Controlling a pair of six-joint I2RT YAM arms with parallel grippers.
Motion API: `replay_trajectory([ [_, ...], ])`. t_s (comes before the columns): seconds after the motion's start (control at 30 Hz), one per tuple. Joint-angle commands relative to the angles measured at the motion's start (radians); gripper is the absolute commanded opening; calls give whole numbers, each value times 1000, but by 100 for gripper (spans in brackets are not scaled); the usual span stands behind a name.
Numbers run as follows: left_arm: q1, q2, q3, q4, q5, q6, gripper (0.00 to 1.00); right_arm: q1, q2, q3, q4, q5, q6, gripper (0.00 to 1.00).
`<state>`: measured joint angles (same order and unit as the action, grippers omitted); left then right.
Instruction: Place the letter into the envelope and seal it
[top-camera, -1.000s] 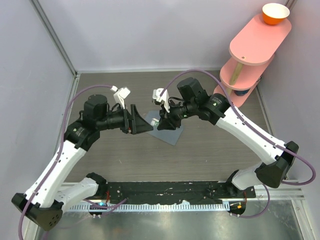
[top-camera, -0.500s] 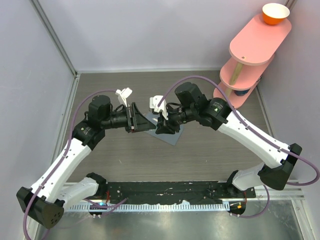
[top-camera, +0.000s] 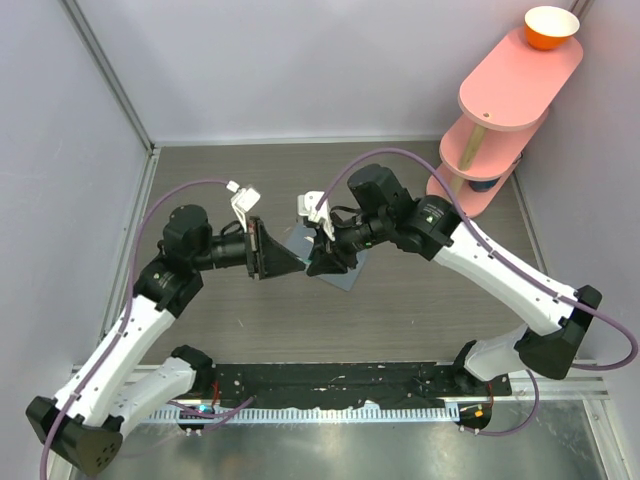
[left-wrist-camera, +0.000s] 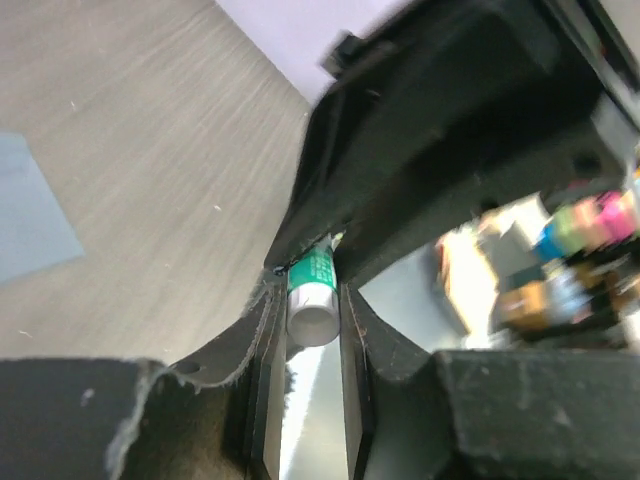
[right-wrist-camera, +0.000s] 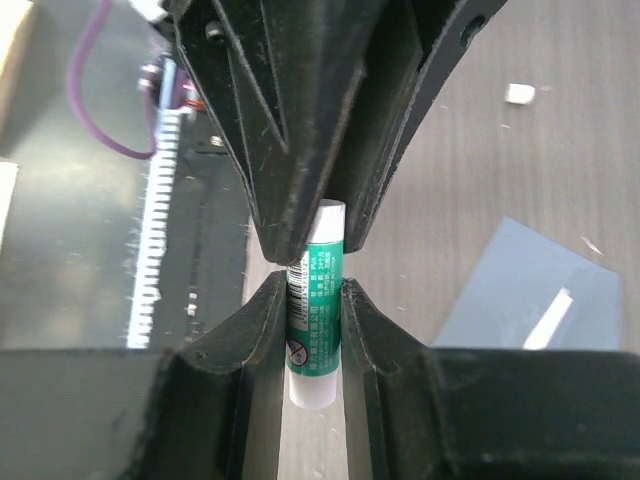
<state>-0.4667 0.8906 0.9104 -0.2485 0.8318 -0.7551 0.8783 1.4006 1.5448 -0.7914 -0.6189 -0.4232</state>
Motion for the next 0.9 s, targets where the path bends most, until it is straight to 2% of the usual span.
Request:
replay_trajectory([
  [0.0, -3, -137, -39, 110, 188, 567, 11, 2, 27, 20, 3, -236, 121, 1],
  [0.07, -10, -179, -68, 85, 256, 780, 11, 2, 55, 5, 17, -292, 191, 1],
  [0.1, -15, -226, -76, 63, 269, 982, 10, 2, 64, 0, 23, -321, 216, 1],
  [0.13, -16, -243, -83, 42, 289, 1107, 8, 4, 70, -6, 32, -370, 236, 1],
  [0.17, -21, -263, -87, -57, 303, 1237, 5, 5, 93, -11, 38, -392, 257, 1],
  [0.2, -21, -275, -81, -143, 315, 1604, 0, 7, 98, -20, 43, -410, 293, 1],
  [0.3, -24, -301, -74, -380, 284, 2033, 0, 8, 121, -34, 70, -469, 363, 1],
  [0.33, -23, -291, -68, -456, 270, 2343, 0, 8, 123, -40, 90, -479, 379, 1],
  [0.37, -23, -285, -61, -594, 226, 2520, 0, 8, 124, -49, 99, -496, 392, 1],
  [0.4, -23, -276, -59, -651, 198, 2665, 0, 10, 126, -55, 109, -504, 421, 1],
  [0.43, -24, -265, -64, -694, 166, 2928, 0, 8, 126, -60, 124, -510, 422, 1],
  [0.5, -24, -274, -103, -648, 118, 3005, 0, 8, 123, -74, 138, -521, 462, 1],
  [0.57, -24, -312, -146, -453, 118, 3002, 4, 8, 121, -77, 141, -519, 469, 1],
  [0.6, -23, -320, -189, -392, 122, 2984, 18, 8, 118, -75, 139, -516, 472, 1],
  [0.63, -23, -329, -197, -312, 122, 2957, 24, 8, 117, -74, 139, -515, 474, 1],
  [0.73, -23, -347, -147, -394, 107, 2846, 43, -9, 104, -66, 138, -492, 474, 1],
  [0.77, -24, -357, -125, -425, 105, 2720, 50, -28, 100, -58, 136, -484, 469, 1],
  [0.8, -23, -360, -104, -458, 105, 2652, 72, -42, 97, -52, 132, -464, 460, 1],
  [0.83, -23, -364, -52, -494, 112, 2536, 87, -53, 91, -46, 118, -453, 451, 1],
  [0.87, -23, -363, -29, -494, 115, 2279, 90, -70, 87, -25, 106, -440, 428, 1],
])
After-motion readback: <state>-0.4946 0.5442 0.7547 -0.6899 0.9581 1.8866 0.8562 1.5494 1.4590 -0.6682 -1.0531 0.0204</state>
